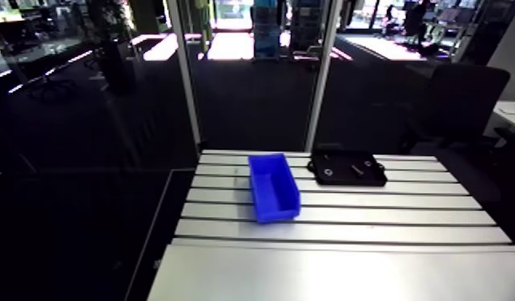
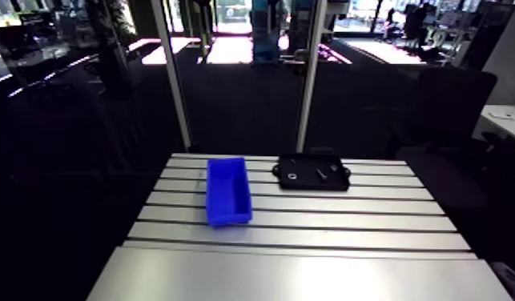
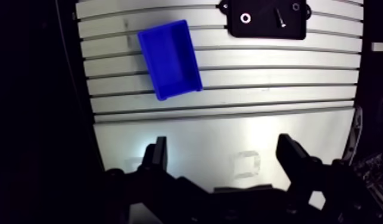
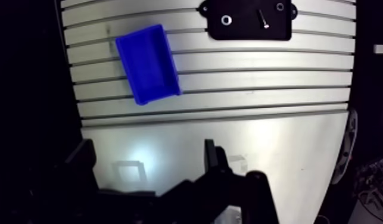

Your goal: Pick up the M10 bolt from the tray and put it into the blue bin.

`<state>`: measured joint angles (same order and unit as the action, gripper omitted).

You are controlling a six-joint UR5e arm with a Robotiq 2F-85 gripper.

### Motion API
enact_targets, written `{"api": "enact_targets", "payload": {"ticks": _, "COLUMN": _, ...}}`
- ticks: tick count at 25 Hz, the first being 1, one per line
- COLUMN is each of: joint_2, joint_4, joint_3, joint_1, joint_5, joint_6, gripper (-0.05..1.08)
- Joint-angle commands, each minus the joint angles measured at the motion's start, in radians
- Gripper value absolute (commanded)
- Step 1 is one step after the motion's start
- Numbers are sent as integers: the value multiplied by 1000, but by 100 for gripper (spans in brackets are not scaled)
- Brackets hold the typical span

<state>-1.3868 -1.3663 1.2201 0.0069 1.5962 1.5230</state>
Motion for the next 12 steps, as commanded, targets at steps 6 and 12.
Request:
{"api": "enact_targets", "payload": {"ticks": 6, "joint_2": -21, "joint_4": 2, "joint_3": 3, "joint_1": -50, "joint_5": 11, "joint_6": 58, "gripper": 1}}
{"api": "enact_targets", "payload": {"ticks": 12, "joint_2": -14, "joint_4": -13, "joint_3": 18, "joint_1": -97, "joint_5": 12, "joint_6": 154, "gripper": 1}}
